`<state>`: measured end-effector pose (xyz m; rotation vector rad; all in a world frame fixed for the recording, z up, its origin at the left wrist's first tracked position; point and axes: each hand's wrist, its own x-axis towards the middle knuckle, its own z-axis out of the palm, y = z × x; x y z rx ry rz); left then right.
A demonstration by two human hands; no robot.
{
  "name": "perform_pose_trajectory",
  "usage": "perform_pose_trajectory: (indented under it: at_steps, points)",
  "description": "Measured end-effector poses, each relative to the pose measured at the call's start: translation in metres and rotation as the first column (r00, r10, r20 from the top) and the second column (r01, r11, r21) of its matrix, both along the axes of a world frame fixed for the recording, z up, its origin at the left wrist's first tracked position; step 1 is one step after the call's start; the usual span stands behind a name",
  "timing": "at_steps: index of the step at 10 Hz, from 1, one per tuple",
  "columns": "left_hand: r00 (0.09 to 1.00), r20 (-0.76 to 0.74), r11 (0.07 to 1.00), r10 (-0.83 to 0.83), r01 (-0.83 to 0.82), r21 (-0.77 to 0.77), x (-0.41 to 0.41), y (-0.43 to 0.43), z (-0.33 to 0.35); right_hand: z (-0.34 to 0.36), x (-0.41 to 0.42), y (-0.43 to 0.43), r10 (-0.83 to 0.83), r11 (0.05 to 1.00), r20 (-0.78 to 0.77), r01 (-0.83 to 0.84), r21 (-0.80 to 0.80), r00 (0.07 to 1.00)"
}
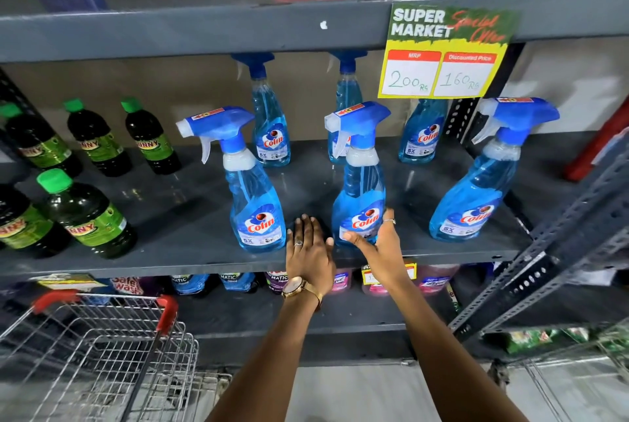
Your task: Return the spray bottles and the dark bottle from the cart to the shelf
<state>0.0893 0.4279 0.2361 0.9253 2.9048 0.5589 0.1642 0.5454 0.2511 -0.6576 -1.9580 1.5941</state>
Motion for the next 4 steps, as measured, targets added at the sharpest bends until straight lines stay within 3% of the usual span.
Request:
perform_pose_trajectory:
  at_steps: [3,4]
  points:
    - [0.997,0.056,0.998,-0.048,0.05,-0.039,0.002,-0.008,0.012,0.029,0.022,-0.015,0.018,1.0,0.024,-0.019,0.002,1.0]
    - [0.982,-0.014,0.982,-0.187,0.188,0.018,0.012,-0.029,0.013,0.064,0.061,-0.031,-0.121,0.992,-0.141,0.124,0.007,0.983]
